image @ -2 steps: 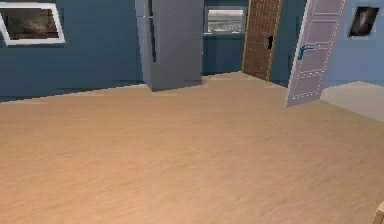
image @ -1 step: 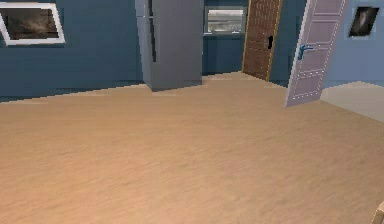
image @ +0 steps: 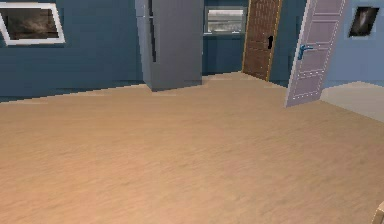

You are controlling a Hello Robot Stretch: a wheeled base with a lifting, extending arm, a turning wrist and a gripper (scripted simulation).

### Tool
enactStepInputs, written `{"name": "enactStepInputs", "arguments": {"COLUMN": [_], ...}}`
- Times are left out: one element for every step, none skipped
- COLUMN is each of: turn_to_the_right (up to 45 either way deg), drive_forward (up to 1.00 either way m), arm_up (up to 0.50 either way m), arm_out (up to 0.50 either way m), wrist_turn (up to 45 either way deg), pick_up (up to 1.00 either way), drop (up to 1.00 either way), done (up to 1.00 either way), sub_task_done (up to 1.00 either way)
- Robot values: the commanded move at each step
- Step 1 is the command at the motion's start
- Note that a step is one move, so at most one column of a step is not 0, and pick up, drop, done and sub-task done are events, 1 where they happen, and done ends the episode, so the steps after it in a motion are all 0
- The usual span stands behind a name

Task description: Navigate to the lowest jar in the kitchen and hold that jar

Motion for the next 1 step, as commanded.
{"name": "enactStepInputs", "arguments": {"turn_to_the_right": [0.0], "drive_forward": [0.00], "arm_up": [0.00], "arm_out": [0.00], "wrist_turn": [0.0], "pick_up": [0.00], "drop": [0.00], "done": [1.00], "sub_task_done": [0.00]}}
